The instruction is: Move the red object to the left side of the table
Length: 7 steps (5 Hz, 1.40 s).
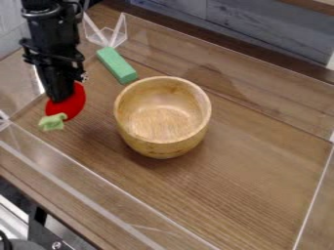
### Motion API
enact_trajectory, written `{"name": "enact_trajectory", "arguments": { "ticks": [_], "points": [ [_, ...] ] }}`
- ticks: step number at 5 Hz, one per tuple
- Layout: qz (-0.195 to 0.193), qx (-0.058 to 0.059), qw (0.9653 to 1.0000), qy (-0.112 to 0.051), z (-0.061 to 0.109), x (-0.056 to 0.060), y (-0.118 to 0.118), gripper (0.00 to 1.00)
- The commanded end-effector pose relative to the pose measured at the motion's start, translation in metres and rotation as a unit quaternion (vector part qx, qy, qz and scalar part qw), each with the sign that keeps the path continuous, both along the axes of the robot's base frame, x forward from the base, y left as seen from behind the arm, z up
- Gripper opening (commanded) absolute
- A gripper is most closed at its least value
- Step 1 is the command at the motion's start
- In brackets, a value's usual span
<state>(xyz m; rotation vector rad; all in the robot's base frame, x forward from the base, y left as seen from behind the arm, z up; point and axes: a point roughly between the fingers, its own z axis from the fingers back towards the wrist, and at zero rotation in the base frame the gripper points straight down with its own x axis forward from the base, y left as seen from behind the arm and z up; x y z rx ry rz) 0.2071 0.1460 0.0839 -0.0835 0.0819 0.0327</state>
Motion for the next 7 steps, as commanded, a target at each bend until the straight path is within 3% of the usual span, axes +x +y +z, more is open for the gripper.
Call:
{"name": "enact_trajectory", "arguments": {
  "ticks": [1,2,4,6,7],
  "points": [
    [-0.017,0.013,0.9997,-0.014,0.008,0.002,0.014,0.00],
    [-0.030,0.011,0.9994,-0.011,0.005,-0.003,0.022,0.00],
    [-0.015,0.000,0.9998,-0.011,-0.045,0.005,0.034,0.00],
    [0.047,-0.009,0.9988,-0.012,-0.045,0.000,0.056,0.00],
    [0.055,-0.013,0.9983,-0.010,-0.041,0.006,0.059,0.00]
  ]
}}
